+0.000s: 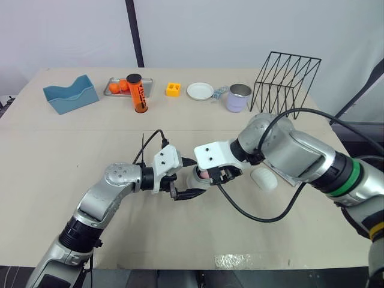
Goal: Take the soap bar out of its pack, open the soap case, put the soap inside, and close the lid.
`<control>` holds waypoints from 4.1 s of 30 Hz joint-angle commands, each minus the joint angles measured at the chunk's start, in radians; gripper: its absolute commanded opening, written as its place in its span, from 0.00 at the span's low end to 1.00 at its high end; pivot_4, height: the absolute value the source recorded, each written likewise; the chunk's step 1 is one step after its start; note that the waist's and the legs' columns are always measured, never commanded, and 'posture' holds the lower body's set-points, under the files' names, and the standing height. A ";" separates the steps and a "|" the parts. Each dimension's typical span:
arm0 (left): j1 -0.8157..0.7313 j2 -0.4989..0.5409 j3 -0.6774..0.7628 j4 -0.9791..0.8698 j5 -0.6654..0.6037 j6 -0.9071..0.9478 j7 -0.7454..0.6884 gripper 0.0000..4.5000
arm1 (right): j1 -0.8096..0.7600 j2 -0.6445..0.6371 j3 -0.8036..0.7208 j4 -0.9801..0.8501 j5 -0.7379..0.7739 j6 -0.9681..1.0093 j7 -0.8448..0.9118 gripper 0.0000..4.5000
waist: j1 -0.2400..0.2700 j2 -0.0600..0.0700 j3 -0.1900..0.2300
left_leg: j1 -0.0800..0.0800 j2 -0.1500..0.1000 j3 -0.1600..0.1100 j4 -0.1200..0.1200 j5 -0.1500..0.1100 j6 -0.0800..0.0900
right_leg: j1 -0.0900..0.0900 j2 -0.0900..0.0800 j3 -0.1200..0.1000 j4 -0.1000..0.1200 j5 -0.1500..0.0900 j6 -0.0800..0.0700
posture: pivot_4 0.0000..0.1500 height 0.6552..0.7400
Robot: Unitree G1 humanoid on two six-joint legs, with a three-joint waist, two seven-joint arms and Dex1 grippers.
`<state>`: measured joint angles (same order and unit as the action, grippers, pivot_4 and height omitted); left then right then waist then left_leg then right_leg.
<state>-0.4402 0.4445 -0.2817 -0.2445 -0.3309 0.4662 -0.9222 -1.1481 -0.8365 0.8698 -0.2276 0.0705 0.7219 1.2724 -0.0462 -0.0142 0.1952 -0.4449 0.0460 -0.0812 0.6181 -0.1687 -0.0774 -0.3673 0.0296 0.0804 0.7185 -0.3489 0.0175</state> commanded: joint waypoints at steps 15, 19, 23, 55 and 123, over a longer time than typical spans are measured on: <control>0.008 -0.022 0.003 0.016 0.009 -0.011 0.025 1.00 | 0.016 0.033 -0.089 -0.006 -0.074 -0.014 0.054 0.44 | 0.000 0.000 0.000 | 0.000 0.000 -0.001 0.000 0.000 0.000 | 0.001 0.000 -0.001 0.000 0.000 0.000 | 1.00 1.00; 0.003 -0.027 0.004 0.019 0.004 -0.006 0.027 1.00 | 0.021 0.036 -0.093 -0.009 -0.077 -0.013 0.056 0.44 | 0.000 0.000 0.000 | 0.000 0.000 -0.001 0.000 0.000 0.000 | 0.001 0.000 -0.001 0.000 0.000 0.000 | 1.00 1.00; -0.002 -0.032 0.007 0.025 0.004 -0.003 0.025 1.00 | 0.027 0.040 -0.098 -0.009 -0.086 -0.015 0.060 0.44 | 0.000 0.000 0.000 | 0.000 0.000 -0.001 0.000 0.000 0.000 | 0.001 0.000 -0.001 0.000 0.000 0.000 | 1.00 1.00; -0.009 -0.055 -0.014 0.048 0.037 -0.019 0.016 0.46 | 0.046 0.074 -0.127 0.004 -0.134 -0.025 0.094 0.44 | 0.000 0.000 0.000 | 0.001 0.000 -0.001 0.001 0.000 0.000 | 0.002 0.000 -0.001 0.000 0.000 0.000 | 1.00 1.00; 0.303 -0.041 0.141 0.121 -0.071 -0.483 -0.194 0.45 | 0.735 0.148 -0.826 0.238 0.358 -0.515 0.183 0.98 | -0.001 0.000 0.000 | 0.013 -0.001 0.000 -0.001 0.000 0.000 | 0.015 0.001 0.001 -0.002 0.000 0.000 | 1.00 1.00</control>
<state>-0.1482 0.3956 -0.1419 -0.1289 -0.3926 -0.0227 -1.1084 -0.4116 -0.6854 0.0772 0.0134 0.4254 0.2360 1.4610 -0.0476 -0.0144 0.1949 -0.4316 0.0455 -0.0807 0.6168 -0.1689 -0.0771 -0.3522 0.0305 0.0816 0.7162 -0.3492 0.0180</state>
